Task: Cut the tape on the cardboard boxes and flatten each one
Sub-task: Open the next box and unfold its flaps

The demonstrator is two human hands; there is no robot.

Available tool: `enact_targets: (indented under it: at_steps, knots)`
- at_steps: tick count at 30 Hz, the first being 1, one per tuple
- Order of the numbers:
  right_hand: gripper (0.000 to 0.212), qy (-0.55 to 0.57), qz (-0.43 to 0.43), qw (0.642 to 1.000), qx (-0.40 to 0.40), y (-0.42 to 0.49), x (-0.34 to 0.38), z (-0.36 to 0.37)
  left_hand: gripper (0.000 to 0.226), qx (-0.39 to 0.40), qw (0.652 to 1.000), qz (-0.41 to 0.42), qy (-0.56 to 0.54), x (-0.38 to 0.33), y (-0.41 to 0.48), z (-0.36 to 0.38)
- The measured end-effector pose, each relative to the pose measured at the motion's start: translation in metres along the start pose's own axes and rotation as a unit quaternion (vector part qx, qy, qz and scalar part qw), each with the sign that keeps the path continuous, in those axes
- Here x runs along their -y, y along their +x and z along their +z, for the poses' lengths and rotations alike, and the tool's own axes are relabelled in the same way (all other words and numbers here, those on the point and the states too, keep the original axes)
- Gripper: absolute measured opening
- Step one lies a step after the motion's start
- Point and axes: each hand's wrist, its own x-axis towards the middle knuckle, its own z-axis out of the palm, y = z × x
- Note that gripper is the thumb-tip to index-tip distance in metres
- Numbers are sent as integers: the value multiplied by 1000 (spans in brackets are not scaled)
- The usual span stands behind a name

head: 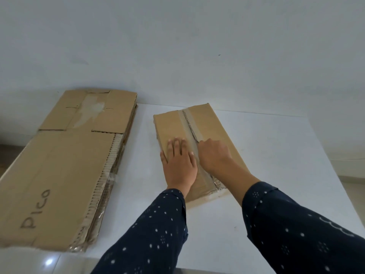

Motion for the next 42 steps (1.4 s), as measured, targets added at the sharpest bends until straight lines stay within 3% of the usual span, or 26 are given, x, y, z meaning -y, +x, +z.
enact_targets:
  at_steps: [11,20,24,27,34,42]
  knots:
    - [18,-29,-30,998,50,-58,-20,15,57,0,1000,-11,2,-2,-1,3]
    - [10,30,-29,993,114,-96,-53,13,55,-23,1000,4,8,1,0,6]
    - [30,60,-40,987,143,-98,-77,7,55,-24,1000,9,7,3,2,7]
    - [25,125,-51,985,108,-105,-94,14,55,-24,1000,10,5,3,2,7]
    - [21,144,-41,989,-8,-115,-88,62,53,-34,999,20,9,2,1,7]
    - [20,157,-52,985,-40,-115,-93,71,53,-39,999,29,11,3,2,7]
